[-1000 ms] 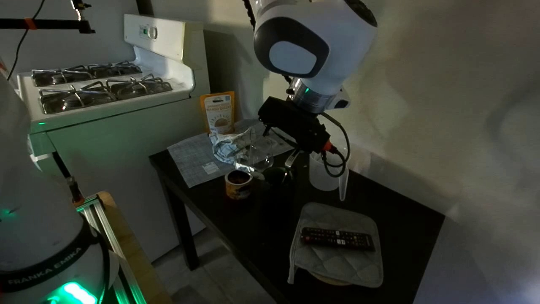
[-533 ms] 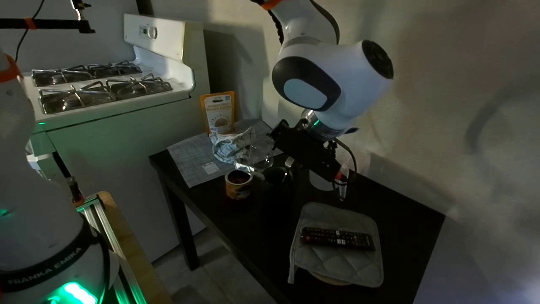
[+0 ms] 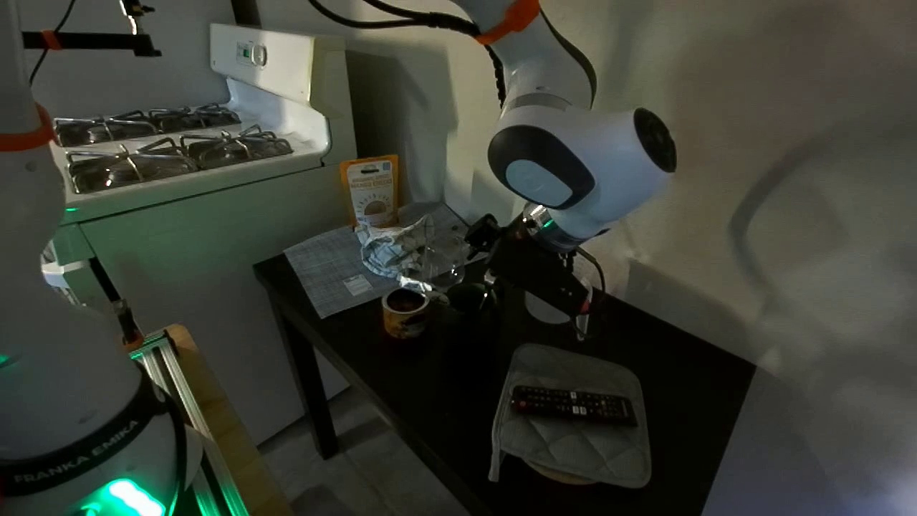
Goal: Remove the folk from the black cup and place it inside the clear jar
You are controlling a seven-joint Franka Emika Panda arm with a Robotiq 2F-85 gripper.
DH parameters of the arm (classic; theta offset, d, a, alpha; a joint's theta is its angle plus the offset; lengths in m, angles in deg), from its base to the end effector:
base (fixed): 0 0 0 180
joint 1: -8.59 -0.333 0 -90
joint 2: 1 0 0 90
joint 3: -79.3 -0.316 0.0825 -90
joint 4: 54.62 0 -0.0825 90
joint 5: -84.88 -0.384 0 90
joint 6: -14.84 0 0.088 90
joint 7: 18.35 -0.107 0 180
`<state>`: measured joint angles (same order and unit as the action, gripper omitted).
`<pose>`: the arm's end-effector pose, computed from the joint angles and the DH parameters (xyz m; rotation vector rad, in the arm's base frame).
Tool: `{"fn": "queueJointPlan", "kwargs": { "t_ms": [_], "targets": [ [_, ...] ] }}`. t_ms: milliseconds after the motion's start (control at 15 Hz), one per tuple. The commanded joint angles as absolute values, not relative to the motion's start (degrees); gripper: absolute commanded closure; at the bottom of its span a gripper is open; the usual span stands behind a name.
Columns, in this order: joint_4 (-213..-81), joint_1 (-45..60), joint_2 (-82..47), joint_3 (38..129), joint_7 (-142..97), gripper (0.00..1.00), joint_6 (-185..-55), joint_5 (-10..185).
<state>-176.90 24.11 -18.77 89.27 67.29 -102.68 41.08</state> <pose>0.5006 -0.1973 0.2450 -2.4285 -0.6867 -0.3228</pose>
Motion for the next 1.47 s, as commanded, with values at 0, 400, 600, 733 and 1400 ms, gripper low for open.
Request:
{"fn": "queueJointPlan", "kwargs": {
  "t_ms": [0, 400, 600, 733, 1400],
  "targets": [
    [-173.29, 26.3, -21.94, 87.62, 71.54, 0.0, -98.81, 39.13],
    [-169.94, 27.27, -24.63, 86.97, 73.03, 0.33, -92.05, 39.37],
    [-168.78, 27.43, -25.54, 86.95, 73.24, 0.62, -90.16, 39.53],
    [-168.54, 27.4, -25.52, 87.09, 73.08, 0.76, -89.5, 39.8],
    [-170.53, 28.0, -20.68, 87.86, 72.67, 0.99, -83.39, 40.4]
  ]
}}
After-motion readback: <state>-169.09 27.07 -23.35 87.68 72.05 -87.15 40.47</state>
